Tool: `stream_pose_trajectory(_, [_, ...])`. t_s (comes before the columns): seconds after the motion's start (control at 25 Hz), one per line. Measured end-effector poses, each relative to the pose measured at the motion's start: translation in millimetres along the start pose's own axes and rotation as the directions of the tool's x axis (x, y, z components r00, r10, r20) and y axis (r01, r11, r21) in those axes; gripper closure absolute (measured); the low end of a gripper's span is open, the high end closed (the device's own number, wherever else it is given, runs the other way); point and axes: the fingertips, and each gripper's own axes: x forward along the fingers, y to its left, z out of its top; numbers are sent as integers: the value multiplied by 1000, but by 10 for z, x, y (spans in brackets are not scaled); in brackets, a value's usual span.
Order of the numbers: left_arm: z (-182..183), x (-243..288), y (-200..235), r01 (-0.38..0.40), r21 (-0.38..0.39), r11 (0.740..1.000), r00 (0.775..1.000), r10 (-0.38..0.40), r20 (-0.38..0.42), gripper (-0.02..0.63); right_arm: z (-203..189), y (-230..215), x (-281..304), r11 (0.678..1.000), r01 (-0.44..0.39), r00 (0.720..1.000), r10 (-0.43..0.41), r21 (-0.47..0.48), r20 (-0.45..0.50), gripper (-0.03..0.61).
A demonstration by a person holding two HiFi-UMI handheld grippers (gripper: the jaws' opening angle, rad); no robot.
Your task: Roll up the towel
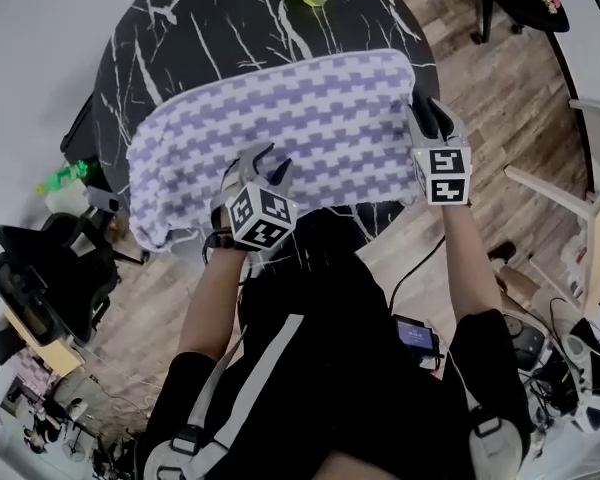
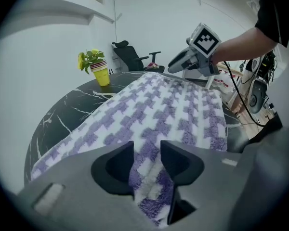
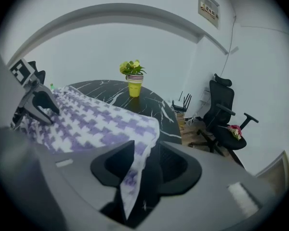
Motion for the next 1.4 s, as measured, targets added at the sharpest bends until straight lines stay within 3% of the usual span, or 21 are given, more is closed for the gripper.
stream_pose_trajectory(0.28, [-85, -147, -177, 30, 24, 999, 999, -30, 12, 430, -505, 676, -512, 996, -76, 995, 78, 41, -58, 439])
stream_pose_trajectory(0.48, [-251, -199, -338, 50, 4, 999, 999, -50, -7, 429, -701, 1033, -529, 992, -124, 988, 126, 28, -90, 439])
stream_pose_trajectory(0.68, [-371, -112, -324, 32, 27, 999, 999, -31, -38, 428, -797, 941, -311, 994, -109, 984, 112, 32, -137, 442])
stream_pose_trajectory(0.92, [-313, -58, -193, 29, 23, 999, 999, -28, -31, 409, -731, 827, -213, 991, -131, 982, 134, 26, -136, 425])
stream_pose_trajectory(1.4, [-138, 18, 10, -33, 9, 999, 999, 33, -2, 397, -562, 601, -53, 997, -79, 992, 79, 3, -99, 423])
